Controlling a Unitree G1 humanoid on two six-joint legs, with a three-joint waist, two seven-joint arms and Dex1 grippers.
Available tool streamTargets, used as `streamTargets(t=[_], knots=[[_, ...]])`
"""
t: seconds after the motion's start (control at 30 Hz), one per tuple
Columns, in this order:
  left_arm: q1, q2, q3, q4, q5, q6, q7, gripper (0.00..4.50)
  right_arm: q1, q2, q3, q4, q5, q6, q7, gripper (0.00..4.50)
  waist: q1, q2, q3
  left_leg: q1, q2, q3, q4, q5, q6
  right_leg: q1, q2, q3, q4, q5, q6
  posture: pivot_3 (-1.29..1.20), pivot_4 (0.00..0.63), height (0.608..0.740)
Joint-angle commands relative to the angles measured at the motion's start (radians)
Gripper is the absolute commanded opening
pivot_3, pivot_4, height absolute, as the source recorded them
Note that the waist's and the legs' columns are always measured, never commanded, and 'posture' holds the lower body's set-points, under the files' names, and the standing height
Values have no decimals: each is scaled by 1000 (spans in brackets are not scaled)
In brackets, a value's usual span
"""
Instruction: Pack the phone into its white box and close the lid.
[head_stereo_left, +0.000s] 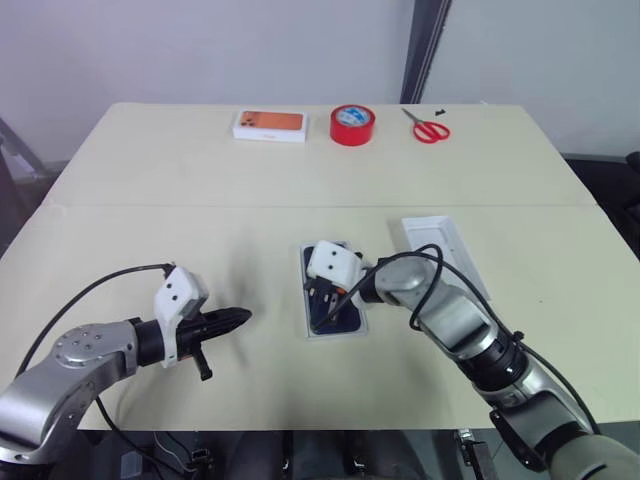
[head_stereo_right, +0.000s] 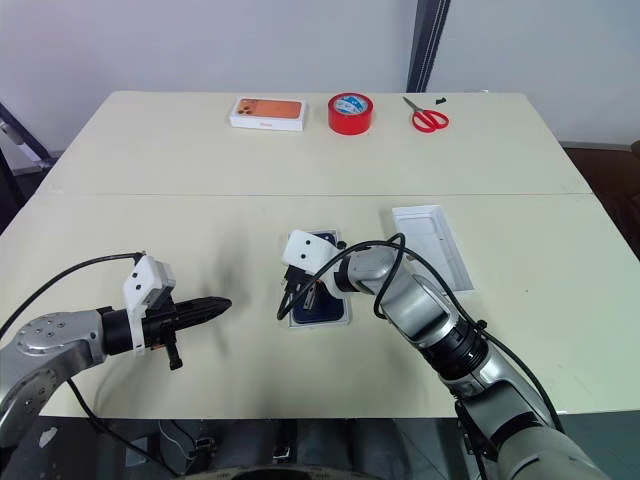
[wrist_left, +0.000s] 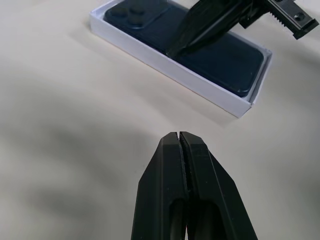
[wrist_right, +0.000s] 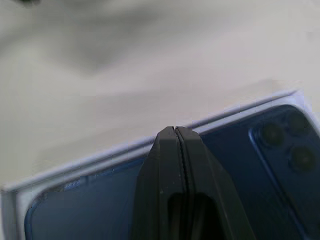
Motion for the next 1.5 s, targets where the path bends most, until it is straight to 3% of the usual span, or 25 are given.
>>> streamTargets(t=[0.03, 0.33, 0.47, 0.57, 0.63, 0.87, 1.2, 1.5], knots=[[2, -5, 34, -17, 5, -12, -9, 83, -4, -19, -6, -41, 0, 13, 5, 0, 0, 0, 0, 0, 0, 0, 0, 0, 0, 0, 0, 0, 0, 0, 0, 0, 150, 725], [-64, -36, -5, -9, 59, -3, 36, 83, -17, -34, -136, -108, 78, 9, 19, 0, 3, 0, 0, 0, 0, 0, 0, 0, 0, 0, 0, 0, 0, 0, 0, 0, 150, 725], [-180, -78, -113, -16, 87, 118, 120, 83, -6, -186, -224, -120, 76, -7, 55, 0, 9, 1, 0, 0, -1, 0, 0, -1, 1, 1, -1, 0, 0, 0, 0, 0, 150, 725], [-281, -107, -214, 12, 135, 195, 161, 83, 28, -316, -214, -111, 39, -47, 88, 0, 9, 1, 0, 0, -2, 0, 1, -1, 2, 1, -1, 0, -1, 0, 0, 0, 150, 725], [-327, -127, -245, 30, 146, 239, 178, 83, 38, -346, -198, -103, 23, -68, 86, 0, 1, 1, 0, 0, -1, 0, 0, -1, 2, 1, -1, 0, -1, 0, 0, 0, 150, 725], [-507, -194, -399, 94, 217, 374, 206, 83, 61, -314, -115, -104, -17, -78, 79, 0, 2, 1, 0, 0, 0, 1, 2, -1, 2, 0, 3, 0, 4, 0, 1, 0, 150, 725], [-580, -245, -493, 116, 265, 418, 186, 83, 63, -265, -59, -104, -50, -77, 83, 0, 7, 1, 1, 0, 0, 1, 3, -1, 2, 0, 3, 0, 4, 0, 1, 0, 150, 725], [-729, -450, -603, 262, 311, 356, 132, 83, 137, -404, -144, -155, -43, -81, 131, 0, 36, 1, 1, -3, -2, 0, 16, -5, 9, 6, 1, -2, 3, 0, 2, 0, 150, 725]])
